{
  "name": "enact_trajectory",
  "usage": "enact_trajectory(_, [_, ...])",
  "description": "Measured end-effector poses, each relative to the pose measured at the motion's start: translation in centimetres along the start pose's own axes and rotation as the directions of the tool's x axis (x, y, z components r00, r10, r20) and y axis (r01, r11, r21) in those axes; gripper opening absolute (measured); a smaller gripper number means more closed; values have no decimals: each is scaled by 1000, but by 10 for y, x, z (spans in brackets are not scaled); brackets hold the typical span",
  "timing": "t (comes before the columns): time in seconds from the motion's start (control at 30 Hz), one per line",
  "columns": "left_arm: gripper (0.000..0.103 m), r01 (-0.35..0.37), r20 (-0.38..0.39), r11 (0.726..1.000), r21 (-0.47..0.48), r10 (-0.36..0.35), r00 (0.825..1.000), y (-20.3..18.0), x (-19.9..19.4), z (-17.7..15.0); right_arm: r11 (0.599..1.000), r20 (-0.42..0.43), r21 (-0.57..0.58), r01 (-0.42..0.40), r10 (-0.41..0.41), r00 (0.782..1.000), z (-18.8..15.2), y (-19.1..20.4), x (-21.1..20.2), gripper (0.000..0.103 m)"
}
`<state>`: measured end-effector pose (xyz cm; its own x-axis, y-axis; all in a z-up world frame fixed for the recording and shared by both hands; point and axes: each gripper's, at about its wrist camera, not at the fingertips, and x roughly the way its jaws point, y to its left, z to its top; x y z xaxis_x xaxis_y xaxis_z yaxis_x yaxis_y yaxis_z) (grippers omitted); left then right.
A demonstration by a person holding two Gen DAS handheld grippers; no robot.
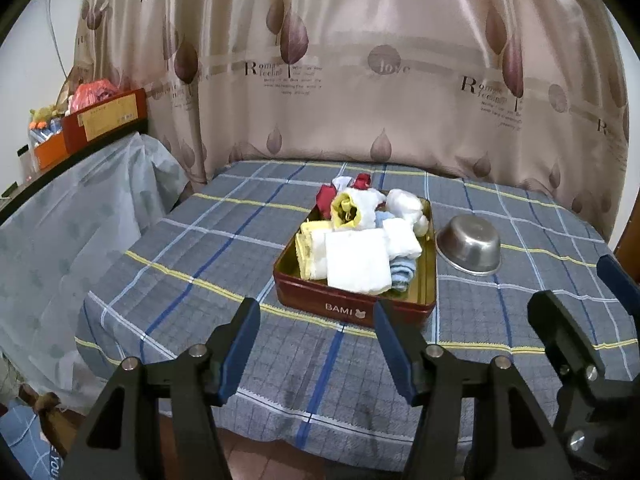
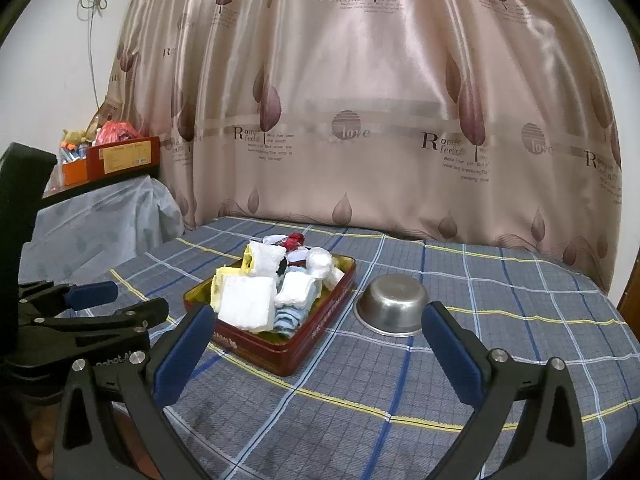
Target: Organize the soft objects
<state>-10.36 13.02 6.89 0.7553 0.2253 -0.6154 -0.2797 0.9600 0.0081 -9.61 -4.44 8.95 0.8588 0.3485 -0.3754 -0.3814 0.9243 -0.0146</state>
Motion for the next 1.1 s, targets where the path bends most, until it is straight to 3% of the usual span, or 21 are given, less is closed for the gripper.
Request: enact_trajectory(1.1, [60,-28,-60,1000,0,28,998,1,12,-4,1000,-18,4,3,-3,1000,-9,6,-1,102])
